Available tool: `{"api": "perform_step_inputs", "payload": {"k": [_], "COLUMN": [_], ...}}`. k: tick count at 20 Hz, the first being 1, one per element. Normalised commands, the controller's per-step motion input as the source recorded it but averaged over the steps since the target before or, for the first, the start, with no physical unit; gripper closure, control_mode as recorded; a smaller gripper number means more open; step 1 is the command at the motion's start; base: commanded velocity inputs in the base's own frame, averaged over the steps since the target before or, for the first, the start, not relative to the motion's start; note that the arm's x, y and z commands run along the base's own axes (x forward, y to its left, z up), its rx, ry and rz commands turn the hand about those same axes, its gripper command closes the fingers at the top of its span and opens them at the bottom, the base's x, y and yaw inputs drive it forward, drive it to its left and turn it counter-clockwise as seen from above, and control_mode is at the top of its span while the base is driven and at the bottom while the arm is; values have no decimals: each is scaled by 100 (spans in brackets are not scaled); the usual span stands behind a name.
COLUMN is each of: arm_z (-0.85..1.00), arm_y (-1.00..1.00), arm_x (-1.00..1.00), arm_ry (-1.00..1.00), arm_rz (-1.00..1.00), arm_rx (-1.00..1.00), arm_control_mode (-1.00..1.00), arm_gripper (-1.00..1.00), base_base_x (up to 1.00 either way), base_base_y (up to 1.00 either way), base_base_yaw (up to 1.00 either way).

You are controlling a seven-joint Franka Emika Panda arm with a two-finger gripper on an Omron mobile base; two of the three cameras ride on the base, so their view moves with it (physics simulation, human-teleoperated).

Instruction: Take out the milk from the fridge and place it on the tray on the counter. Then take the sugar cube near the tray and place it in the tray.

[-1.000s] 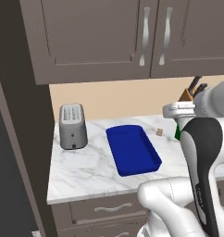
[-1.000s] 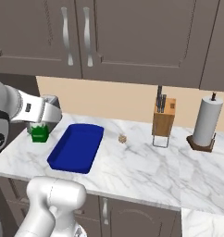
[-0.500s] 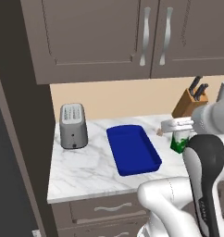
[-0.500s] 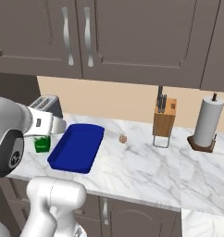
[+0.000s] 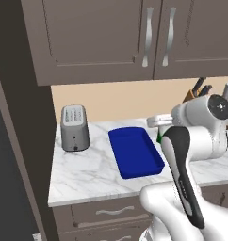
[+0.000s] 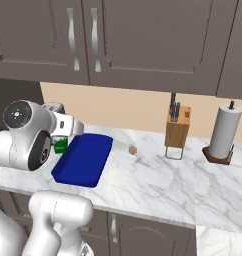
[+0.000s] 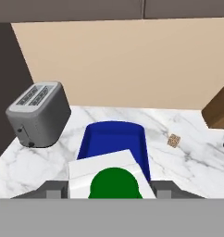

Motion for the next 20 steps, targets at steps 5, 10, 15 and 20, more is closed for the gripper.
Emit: {"api": "perform_step_inputs", "payload": {"k": [5, 10, 15, 20], "arm_z": [-62, -48, -37, -30], "arm_y": [13, 18, 14, 4], "arm_x": [66, 73, 72, 56], "arm_ry": [0, -1, 0, 0], "arm_rz": [0, 0, 0, 0], "arm_rx": [0, 0, 0, 0], "arm_control_mode": [-100, -100, -100, -100], "arm_gripper": [100, 100, 100, 100], "base_base_x": [0, 0, 0, 0], "base_base_y": [0, 0, 0, 0], "base_base_yaw": [0, 0, 0, 0]}}
